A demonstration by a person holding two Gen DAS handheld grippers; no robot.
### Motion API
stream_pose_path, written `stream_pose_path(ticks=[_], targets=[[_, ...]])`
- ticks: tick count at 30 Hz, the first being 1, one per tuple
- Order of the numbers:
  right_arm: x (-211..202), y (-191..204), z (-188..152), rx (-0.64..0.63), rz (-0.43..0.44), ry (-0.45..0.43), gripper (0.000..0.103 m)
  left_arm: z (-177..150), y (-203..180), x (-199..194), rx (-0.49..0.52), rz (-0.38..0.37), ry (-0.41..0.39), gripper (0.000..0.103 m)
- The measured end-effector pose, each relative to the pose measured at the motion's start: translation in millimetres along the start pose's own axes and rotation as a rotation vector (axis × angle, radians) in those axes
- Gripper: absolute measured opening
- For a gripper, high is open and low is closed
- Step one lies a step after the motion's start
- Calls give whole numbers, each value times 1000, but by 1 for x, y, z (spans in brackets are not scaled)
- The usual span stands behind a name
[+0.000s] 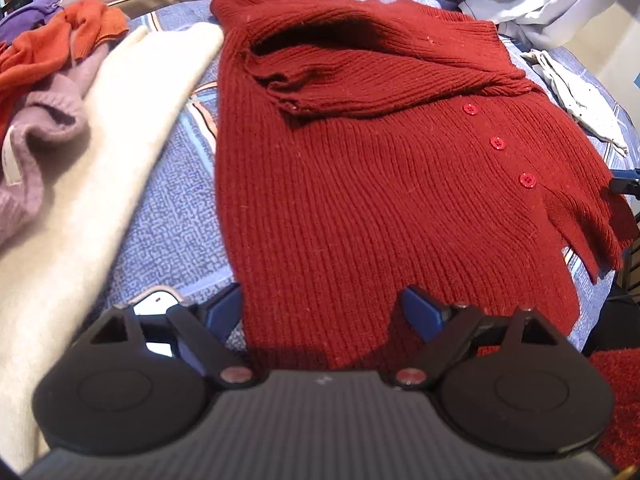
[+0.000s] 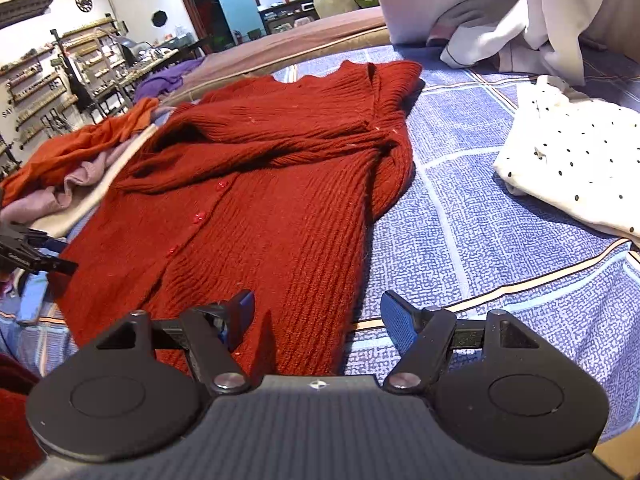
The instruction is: Fold small clothes
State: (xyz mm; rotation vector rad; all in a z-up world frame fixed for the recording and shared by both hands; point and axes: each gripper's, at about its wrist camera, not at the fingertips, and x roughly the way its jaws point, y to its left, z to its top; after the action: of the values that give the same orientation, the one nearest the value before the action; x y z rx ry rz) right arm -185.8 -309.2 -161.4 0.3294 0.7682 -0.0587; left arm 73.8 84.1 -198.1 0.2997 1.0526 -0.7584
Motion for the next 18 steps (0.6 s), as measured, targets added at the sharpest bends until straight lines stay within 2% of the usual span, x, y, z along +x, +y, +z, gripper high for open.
stream_pose_path(ticks=[4, 8, 11, 14, 16, 18], targets=[[10, -12, -5, 118, 60, 35, 103, 2, -5, 1, 2, 18, 14, 85], [14, -7, -14, 113, 65, 49, 103, 1, -9, 1, -17, 43, 8, 85], [13, 0, -17, 125, 116, 70, 101, -1, -13, 0, -24, 52, 3, 81], [14, 7, -20, 108, 117, 89, 86, -2, -19, -3, -20, 53, 4, 70], [14, 7, -21, 119, 112, 98, 71, -2, -21, -5, -24, 32, 6, 56], [13, 4, -22, 153, 122, 106, 63, -3, -21, -6, -29, 16, 14, 49]])
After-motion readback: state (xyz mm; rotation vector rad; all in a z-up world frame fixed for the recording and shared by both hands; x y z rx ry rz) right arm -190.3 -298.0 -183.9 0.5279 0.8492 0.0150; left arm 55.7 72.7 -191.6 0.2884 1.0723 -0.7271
